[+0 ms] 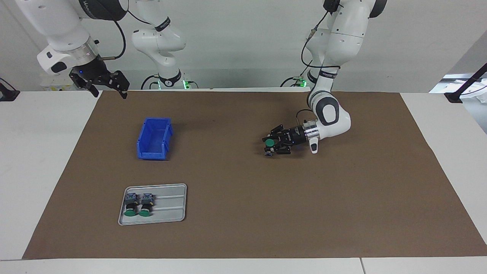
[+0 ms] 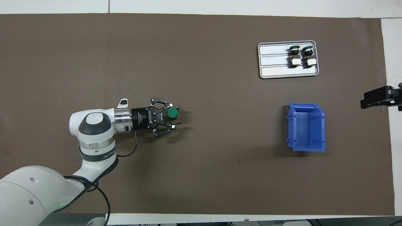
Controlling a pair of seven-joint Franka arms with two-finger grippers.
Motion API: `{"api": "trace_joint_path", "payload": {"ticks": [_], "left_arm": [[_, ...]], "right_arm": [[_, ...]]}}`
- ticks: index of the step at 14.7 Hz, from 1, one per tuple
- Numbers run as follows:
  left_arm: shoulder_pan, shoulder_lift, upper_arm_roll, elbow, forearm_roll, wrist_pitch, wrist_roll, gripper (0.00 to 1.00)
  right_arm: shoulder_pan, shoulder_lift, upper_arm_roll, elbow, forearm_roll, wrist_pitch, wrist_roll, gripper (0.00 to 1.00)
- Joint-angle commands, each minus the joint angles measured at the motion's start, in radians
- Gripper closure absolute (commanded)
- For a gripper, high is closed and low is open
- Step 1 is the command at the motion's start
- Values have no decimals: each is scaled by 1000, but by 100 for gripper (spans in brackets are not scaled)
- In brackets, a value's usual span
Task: Place and press button with both arms
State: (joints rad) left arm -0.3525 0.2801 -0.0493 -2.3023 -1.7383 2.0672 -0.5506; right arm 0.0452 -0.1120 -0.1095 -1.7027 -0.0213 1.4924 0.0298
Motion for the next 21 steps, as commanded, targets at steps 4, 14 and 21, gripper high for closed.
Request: {"api": "trace_joint_path", "payload": {"ticks": [4,14,21], "left_arm": [[-6,-44,11,-19,32,14,-12,0],[-5,-48,11,20,123,37,-87,0],[1,-79,14,67,227,57,-225,0]], "right_arm": [[-7,-11,4,-12,6,-3,-11,2],[-7,-11,4,-12,6,-3,-11,2],[-7,-11,4,-12,6,-3,-11,2]]}}
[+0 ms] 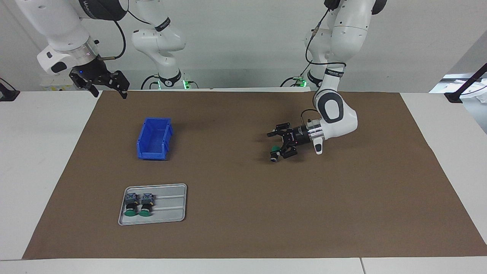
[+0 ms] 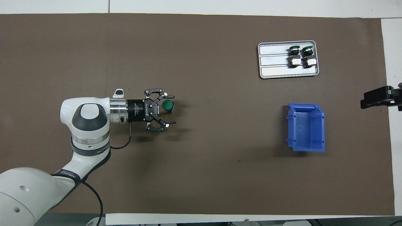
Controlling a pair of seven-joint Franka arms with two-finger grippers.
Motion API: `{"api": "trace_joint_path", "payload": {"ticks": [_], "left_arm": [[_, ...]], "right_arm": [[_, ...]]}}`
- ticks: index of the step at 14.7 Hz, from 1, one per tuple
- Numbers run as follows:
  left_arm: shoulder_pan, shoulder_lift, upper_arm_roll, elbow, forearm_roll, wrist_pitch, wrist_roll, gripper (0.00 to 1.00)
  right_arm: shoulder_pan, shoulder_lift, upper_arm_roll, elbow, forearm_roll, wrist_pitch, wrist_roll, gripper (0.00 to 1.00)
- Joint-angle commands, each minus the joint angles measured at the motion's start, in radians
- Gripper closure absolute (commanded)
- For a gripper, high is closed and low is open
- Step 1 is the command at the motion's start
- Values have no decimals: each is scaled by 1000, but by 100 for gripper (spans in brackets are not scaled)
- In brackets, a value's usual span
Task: Place and press button with both arms
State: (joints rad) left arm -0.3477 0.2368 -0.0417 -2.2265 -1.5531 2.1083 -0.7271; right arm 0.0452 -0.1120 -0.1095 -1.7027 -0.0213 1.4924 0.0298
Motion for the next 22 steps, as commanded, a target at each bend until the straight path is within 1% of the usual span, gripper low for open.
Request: {"api": "trace_joint_path", "payload": {"ticks": [1,5,8,10,13,17,22], "left_arm": [[-4,-51,6,-7,71,16,-84,0],[1,-128,8,10,250,15,-221,0],[19,-159,11,56,453,4,-274,0],[68,-189,10,82,585,-20,-307,0],[110,-182,9,178,782,-129,-307,0],[101,-188,8,223,987,-154,-302,0],[44,-182,-1,312,1157,-211,-295,0]], "right_arm": [[-7,-11,4,-12,6,-3,-11,2],[-7,-9,4,-12,6,-3,-11,2],[-7,-11,4,-12,6,-3,-11,2],[-7,-11,4,-12,6,-3,-11,2],[-7,-11,4,-12,6,-3,-11,2],[-7,-9,4,-12,6,-3,-11,2],[-7,-11,4,-12,6,-3,-11,2]]}}
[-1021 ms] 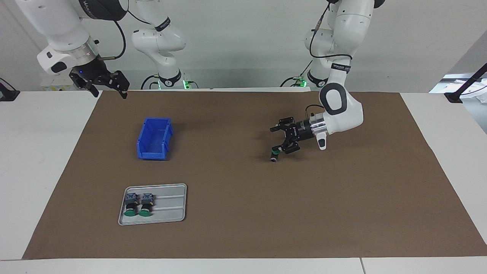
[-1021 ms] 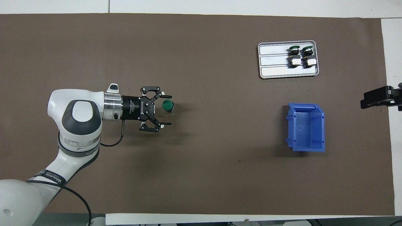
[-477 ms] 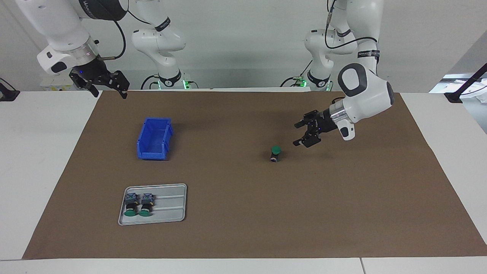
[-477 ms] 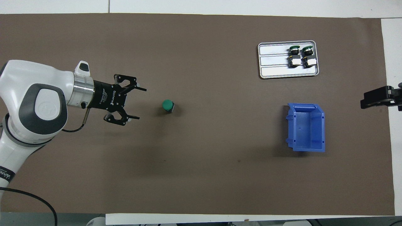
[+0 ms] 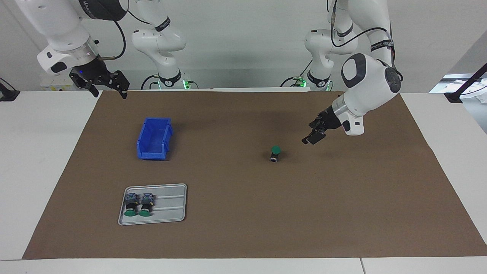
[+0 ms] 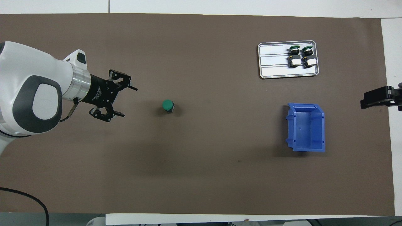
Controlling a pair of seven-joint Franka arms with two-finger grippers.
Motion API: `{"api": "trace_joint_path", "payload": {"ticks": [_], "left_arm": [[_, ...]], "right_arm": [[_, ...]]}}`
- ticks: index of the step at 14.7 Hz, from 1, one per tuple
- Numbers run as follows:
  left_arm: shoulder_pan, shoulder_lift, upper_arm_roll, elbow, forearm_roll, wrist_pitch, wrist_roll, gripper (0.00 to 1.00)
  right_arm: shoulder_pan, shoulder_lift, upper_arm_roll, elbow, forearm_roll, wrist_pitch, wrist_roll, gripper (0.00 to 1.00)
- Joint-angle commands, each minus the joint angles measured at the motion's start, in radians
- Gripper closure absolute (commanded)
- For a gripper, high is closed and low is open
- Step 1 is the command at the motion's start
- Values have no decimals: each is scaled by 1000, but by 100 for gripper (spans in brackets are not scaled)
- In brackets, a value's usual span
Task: Place and press button with both arms
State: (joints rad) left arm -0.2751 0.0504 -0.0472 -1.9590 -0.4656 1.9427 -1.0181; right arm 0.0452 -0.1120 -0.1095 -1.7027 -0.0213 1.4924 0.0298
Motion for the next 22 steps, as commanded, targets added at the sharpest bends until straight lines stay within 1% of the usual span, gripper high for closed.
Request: {"api": "trace_joint_path", "payload": {"ticks": [1,4,7,8,10,12,13,14,15,16,17,20,22], "left_arm": [[-44,0,3,57,120,-45,-2,0],[-114,-7,3,71,283,-47,41,0],[-133,-6,1,80,379,-44,100,0],[-160,-6,1,78,390,-30,133,3],[-174,2,1,86,386,-28,150,27],[-225,26,3,72,394,5,153,45],[-233,40,3,74,394,25,157,58],[-237,51,1,77,394,31,157,75],[-255,58,3,72,394,32,157,84],[-272,72,4,78,394,42,156,88],[-279,103,4,83,392,71,151,92],[-288,121,3,62,392,149,125,99],[-311,134,4,46,392,191,113,100]], "right_arm": [[-7,-9,4,-12,6,-3,-11,2],[-7,-9,4,-14,6,-3,-11,2],[-7,-9,4,-12,6,-3,-11,2],[-7,-11,4,-12,6,-3,-11,2],[-7,-9,4,-12,6,-3,-11,2],[-7,-9,4,-12,6,-3,-11,2],[-7,-9,4,-12,6,-3,-11,2],[-7,-9,4,-12,6,-3,-11,2],[-7,-9,4,-12,6,-3,-11,2],[-7,-9,4,-12,6,-3,-11,2],[-7,-9,4,-12,6,-3,-11,2],[-7,-11,4,-12,6,-3,-11,2],[-7,-9,4,-12,6,-3,-11,2]]}}
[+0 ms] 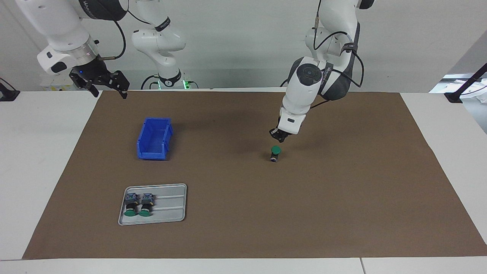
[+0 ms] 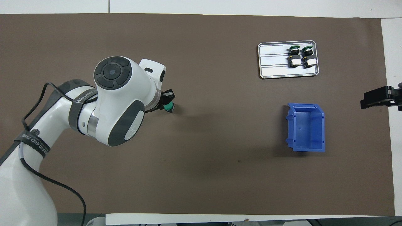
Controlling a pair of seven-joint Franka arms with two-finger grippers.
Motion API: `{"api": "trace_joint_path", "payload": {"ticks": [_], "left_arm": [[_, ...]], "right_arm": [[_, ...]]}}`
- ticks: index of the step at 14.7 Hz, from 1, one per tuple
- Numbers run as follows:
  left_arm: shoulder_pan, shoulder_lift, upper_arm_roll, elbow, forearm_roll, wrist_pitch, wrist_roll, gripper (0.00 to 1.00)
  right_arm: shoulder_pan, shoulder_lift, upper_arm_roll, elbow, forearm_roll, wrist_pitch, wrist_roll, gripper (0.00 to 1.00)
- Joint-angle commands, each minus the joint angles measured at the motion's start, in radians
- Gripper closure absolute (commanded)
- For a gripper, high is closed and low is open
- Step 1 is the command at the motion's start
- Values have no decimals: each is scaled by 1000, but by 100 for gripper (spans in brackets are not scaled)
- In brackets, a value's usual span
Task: Place and press button with both arms
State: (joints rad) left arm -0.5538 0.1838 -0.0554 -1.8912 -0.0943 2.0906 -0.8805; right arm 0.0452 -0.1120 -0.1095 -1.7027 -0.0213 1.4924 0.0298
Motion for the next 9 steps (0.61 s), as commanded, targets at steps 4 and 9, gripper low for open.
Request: {"api": "trace_joint_path", "payload": {"ticks": [4,9], "left_arm": [[-34,19,12,-31,21,72,-21,100],[-31,16,11,-75,21,124,-11,99]], "right_arm": [[-7,-9,4,-12,6,-3,-11,2],[-7,-9,4,-12,6,-3,-11,2]]}}
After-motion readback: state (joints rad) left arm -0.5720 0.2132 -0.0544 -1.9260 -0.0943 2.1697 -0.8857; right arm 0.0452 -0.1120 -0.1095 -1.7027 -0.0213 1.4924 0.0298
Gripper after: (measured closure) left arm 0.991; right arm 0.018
